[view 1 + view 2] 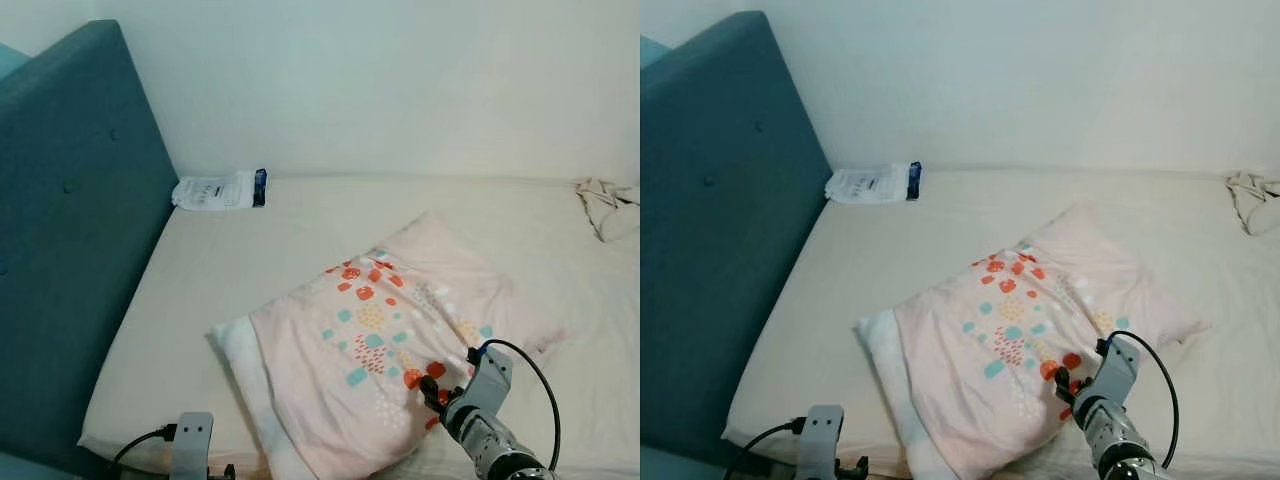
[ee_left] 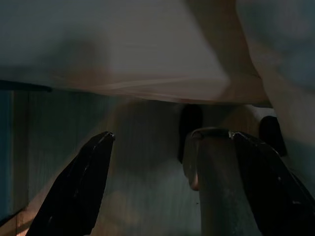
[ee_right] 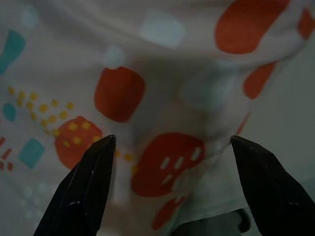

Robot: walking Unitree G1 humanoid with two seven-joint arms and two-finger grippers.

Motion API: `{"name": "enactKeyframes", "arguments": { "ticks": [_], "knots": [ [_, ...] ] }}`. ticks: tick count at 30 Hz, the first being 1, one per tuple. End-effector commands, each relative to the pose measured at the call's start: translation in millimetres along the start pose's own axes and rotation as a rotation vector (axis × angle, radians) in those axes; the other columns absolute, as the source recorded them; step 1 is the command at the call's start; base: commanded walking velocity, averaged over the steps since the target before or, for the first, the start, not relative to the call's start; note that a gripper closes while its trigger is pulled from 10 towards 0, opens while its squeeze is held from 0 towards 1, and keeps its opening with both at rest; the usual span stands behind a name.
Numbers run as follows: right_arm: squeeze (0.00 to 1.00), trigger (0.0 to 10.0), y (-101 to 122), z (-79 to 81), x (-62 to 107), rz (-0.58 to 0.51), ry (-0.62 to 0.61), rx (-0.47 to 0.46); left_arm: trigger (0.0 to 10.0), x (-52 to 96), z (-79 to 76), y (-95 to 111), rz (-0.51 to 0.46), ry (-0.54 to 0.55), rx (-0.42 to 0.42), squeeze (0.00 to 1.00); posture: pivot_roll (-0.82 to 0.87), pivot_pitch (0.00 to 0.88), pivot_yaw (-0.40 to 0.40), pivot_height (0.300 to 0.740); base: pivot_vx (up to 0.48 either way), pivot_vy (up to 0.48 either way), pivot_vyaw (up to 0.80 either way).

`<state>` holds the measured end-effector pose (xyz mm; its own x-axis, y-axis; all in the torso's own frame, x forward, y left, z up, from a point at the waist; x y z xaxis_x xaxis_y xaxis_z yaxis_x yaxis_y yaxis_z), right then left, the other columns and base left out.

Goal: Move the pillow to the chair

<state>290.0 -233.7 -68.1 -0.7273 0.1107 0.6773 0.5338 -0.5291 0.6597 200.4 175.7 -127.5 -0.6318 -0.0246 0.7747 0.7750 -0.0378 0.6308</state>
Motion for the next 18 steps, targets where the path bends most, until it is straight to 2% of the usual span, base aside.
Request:
{"name": "enactKeyframes", "arguments": {
  "ticks": [1,2,4,8,11,14,18],
  "knots": [
    [0.0,10.0,-6.4,-3.4,0.9,0.023,-0.011,0.028,10.0,2.7,7.3,-8.8,0.02,0.009,-0.019,0.0,-0.11,0.135,0.02,0.67,0.0,0.0,0.0],
    [0.0,10.0,-4.9,-0.9,0.7,0.013,0.002,0.061,10.0,3.3,8.0,-10.5,0.024,0.008,-0.025,0.0,-0.11,0.14,0.024,0.66,0.0,0.0,0.0],
    [0.0,10.0,-3.7,2.8,0.6,-0.001,0.025,0.067,10.0,3.7,8.8,-11.5,0.024,0.009,-0.028,0.0,-0.11,0.144,0.027,0.651,0.0,0.0,0.0],
    [0.0,10.0,-5.0,13.1,0.2,-0.005,0.079,0.055,10.0,4.4,10.5,-12.8,0.024,0.01,-0.034,0.0,-0.1,0.152,0.03,0.651,0.0,0.0,0.0],
    [0.0,10.0,-10.0,20.2,0.3,0.01,0.114,0.105,10.0,5.0,12.8,-14.0,0.025,0.013,-0.041,0.0,-0.09,0.165,0.034,0.651,0.0,0.0,0.0],
    [0.0,10.0,-14.5,19.9,0.5,0.03,0.111,0.111,10.0,5.8,14.3,-15.6,0.026,0.014,-0.046,0.0,-0.09,0.171,0.037,0.651,0.0,0.0,0.0],
    [0.0,10.0,-19.0,13.4,0.8,0.056,0.075,0.064,10.0,7.2,16.1,-19.0,0.031,0.015,-0.058,0.0,-0.08,0.181,0.042,0.651,0.0,0.0,0.0]
  ]
}}
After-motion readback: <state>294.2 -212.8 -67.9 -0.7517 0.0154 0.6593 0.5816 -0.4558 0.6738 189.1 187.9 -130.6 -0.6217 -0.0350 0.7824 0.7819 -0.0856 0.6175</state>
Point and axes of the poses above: a point about 5 cm out from each wrist's last joint towards the gripper, its own x axis pointing back from the gripper into the wrist, its own y axis along the axis of the wrist's last joint, z = x × y, the point moved 5 cm from there along -x, pointing out of the wrist towards the gripper, and after that the axes turned 4 degrees about -x, right-handed, at the moved point
